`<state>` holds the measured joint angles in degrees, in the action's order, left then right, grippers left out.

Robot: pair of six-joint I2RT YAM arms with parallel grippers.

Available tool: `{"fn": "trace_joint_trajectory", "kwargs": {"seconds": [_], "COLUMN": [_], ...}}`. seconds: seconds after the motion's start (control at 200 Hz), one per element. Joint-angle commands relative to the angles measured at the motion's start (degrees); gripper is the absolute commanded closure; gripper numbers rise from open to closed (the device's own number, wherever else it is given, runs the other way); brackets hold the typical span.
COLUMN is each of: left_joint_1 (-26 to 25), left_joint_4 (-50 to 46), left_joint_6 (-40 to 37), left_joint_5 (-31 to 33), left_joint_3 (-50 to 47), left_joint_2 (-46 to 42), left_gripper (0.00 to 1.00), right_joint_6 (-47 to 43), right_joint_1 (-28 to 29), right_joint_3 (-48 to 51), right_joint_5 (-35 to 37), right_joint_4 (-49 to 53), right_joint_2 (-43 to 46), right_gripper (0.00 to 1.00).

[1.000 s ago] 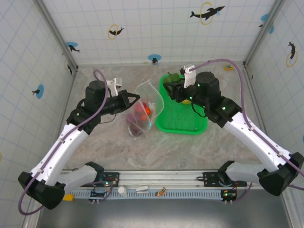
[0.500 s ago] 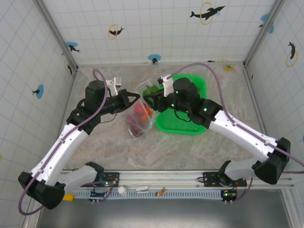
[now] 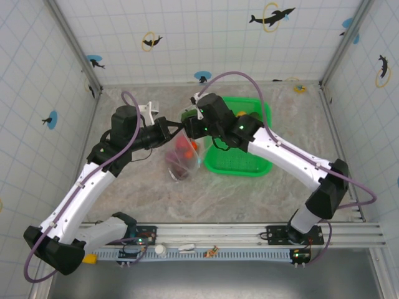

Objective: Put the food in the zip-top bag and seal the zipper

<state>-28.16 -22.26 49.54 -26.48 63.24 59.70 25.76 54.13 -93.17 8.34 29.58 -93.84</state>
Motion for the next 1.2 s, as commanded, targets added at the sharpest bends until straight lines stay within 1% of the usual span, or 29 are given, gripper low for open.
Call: {"fn": "trace_joint_trajectory", "kwargs": {"seconds": [0.0,0.01,0.05,0.115,0.485,0.631,0.701,0.771,0.891,1.006,1.121,1.191], "left_joint_1": [0.39,0.39,0.39,0.39,0.48,0.49,0.48,0.48,0.50,0.53,0.48,0.48], "left_joint_4": [0.12,0.05,-0.22,-0.75,-1.83,-2.31,-2.27,-2.16,-2.37,-2.17,-2.20,-2.07], "left_joint_6": [-1.18,-1.19,-1.36,-1.63,-2.25,-2.60,-2.52,-2.52,-2.99,-3.81,-4.32,-4.53], "left_joint_5": [0.37,0.40,0.55,1.02,1.69,2.24,2.16,2.02,2.07,1.64,1.65,1.53], "left_joint_3": [1.84,1.87,2.05,2.44,3.20,3.31,3.21,3.03,2.94,2.85,2.94,2.89], "left_joint_2": [-0.74,-0.73,-0.73,-0.73,-0.72,-0.88,-0.97,-1.11,-1.58,-2.07,-2.22,-2.28], "left_gripper": [1.00,1.00,1.00,1.00,1.00,1.00,1.00,1.00,1.00,1.00,1.00,1.00], "right_joint_6": [0.62,0.66,0.53,0.27,-1.96,-3.96,-4.82,-4.81,-3.85,-2.36,-1.43,-2.51], "right_joint_1": [2.05,2.17,2.46,2.65,2.57,1.06,-0.27,-2.66,-8.37,-15.89,-22.66,-24.99], "right_joint_3": [-5.59,-5.94,-6.60,-6.61,-5.45,-7.85,-7.99,-6.27,1.70,10.65,18.10,20.30], "right_joint_5": [4.70,4.82,5.60,5.47,4.25,2.18,2.33,2.48,2.02,1.01,-1.24,-1.16], "right_joint_4": [6.51,6.66,7.17,6.99,3.02,1.69,1.57,1.26,-0.59,-1.76,-4.07,-4.61], "right_joint_2": [-3.23,-3.37,-3.93,-3.85,1.27,4.09,5.72,7.88,12.23,15.20,15.62,13.96], "right_gripper": [0.38,0.36,0.31,0.28,0.28,0.28,0.28,0.29,0.29,0.30,0.30,0.31]}}
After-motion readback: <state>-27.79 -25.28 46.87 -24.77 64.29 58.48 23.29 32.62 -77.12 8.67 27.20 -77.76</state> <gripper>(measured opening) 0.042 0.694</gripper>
